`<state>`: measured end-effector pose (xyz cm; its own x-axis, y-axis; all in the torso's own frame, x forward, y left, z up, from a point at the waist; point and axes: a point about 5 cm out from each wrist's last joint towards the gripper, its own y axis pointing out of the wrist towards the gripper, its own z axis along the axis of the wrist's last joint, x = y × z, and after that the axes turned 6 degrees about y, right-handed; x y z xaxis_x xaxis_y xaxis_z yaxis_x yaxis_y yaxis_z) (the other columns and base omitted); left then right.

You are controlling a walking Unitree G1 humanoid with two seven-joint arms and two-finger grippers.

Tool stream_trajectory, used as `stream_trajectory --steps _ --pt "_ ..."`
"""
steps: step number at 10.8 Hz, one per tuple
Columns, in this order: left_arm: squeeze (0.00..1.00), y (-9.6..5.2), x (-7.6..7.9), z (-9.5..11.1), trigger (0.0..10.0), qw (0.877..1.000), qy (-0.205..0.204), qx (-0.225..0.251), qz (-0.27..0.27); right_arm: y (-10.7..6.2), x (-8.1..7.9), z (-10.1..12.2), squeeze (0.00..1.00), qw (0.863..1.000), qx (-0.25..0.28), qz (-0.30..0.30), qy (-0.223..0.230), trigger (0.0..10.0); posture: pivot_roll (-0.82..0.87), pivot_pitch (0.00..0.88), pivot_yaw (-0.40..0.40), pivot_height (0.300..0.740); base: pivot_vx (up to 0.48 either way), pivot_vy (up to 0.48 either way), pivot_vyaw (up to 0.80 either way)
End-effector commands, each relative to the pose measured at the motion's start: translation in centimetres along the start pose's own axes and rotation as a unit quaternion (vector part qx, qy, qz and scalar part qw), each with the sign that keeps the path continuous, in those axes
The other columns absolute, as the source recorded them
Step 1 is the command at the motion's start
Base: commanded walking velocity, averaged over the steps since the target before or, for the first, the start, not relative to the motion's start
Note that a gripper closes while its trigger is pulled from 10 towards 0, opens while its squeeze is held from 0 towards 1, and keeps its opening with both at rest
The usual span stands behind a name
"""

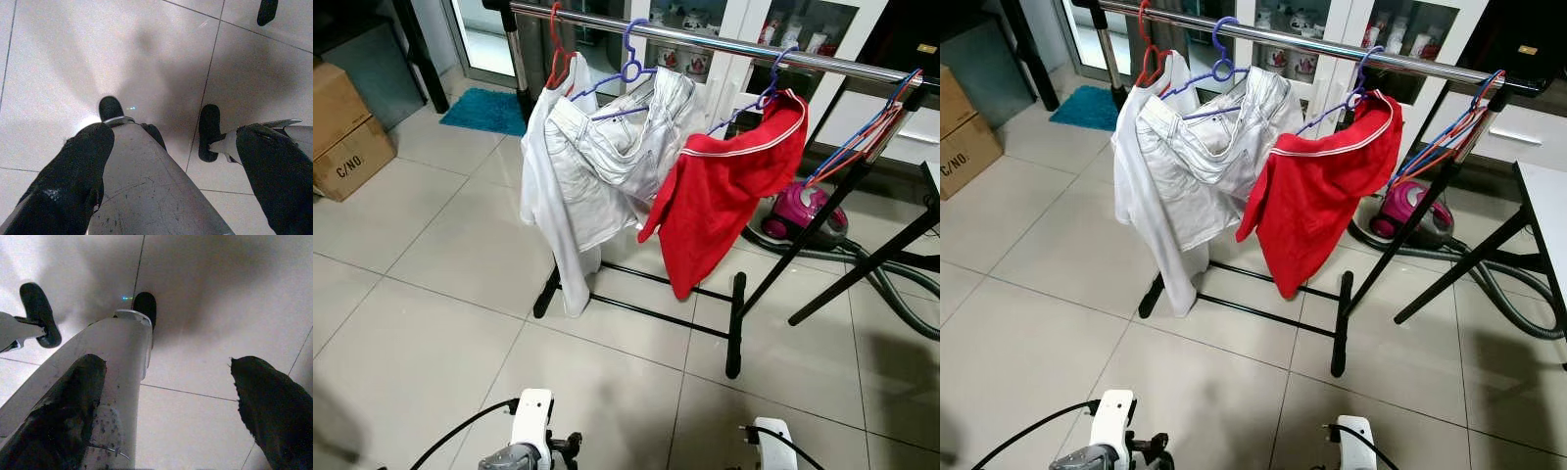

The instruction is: Hang hanger

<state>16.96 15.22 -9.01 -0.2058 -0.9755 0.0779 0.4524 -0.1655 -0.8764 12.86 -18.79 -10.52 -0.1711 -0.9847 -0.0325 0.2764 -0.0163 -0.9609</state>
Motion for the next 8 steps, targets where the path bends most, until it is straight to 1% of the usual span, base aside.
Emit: stream_trajectory --steps 1,2,3,4,5,6,7,8 --pt "0.00 0.7 3.0 -1.6 10.0 0.993 0.070 -0.089 0.019 0.2 -0.2 -3.0 0.00 0.999 0.013 -0.036 0.014 10.0 0.02 0.010 0.078 0.740 0.000 0.000 0.00" --pt "0.12 0.5 1.8 -1.9 10.0 0.992 0.086 -0.084 0.027 0.2 -1.0 -4.0 0.00 0.999 0.014 -0.022 0.025 10.0 0.03 0.000 0.086 0.740 0.000 0.000 0.00" --pt "0.78 0.5 1.7 -2.0 10.0 0.992 0.088 -0.084 0.027 0.2 -1.1 -4.0 0.65 0.999 0.014 -0.012 0.029 10.0 0.03 0.000 0.087 0.740 0.000 0.000 0.00" --pt "1.00 0.5 1.8 -1.9 10.0 0.993 0.087 -0.079 0.027 0.2 -1.2 -4.1 1.00 0.999 0.015 -0.005 0.036 10.0 0.03 0.000 0.088 0.740 0.000 0.000 0.00" --pt "1.00 0.5 1.9 -1.7 10.0 0.993 0.096 -0.062 0.028 0.1 -1.2 -4.0 1.00 0.998 0.041 -0.010 0.037 10.0 0.03 0.000 0.089 0.740 0.000 0.000 0.00" --pt "1.00 0.5 0.7 0.5 10.0 0.991 0.130 -0.008 0.016 -0.1 -1.1 -3.1 1.00 0.993 0.115 -0.016 0.020 10.0 0.02 0.000 0.089 0.740 0.000 0.000 0.00" --pt "1.00 0.1 -1.3 4.2 10.0 0.986 0.156 0.053 0.010 -0.3 -1.2 -2.5 1.00 0.989 0.150 -0.005 0.003 10.0 0.01 0.000 0.082 0.740 0.000 0.000 0.00" --pt "1.00 -0.5 -1.4 6.7 10.0 0.974 0.177 0.144 0.009 -2.7 -0.9 7.9 1.00 0.950 0.311 0.029 -0.008 10.0 0.02 0.000 0.069 0.740 0.000 0.000 0.00"
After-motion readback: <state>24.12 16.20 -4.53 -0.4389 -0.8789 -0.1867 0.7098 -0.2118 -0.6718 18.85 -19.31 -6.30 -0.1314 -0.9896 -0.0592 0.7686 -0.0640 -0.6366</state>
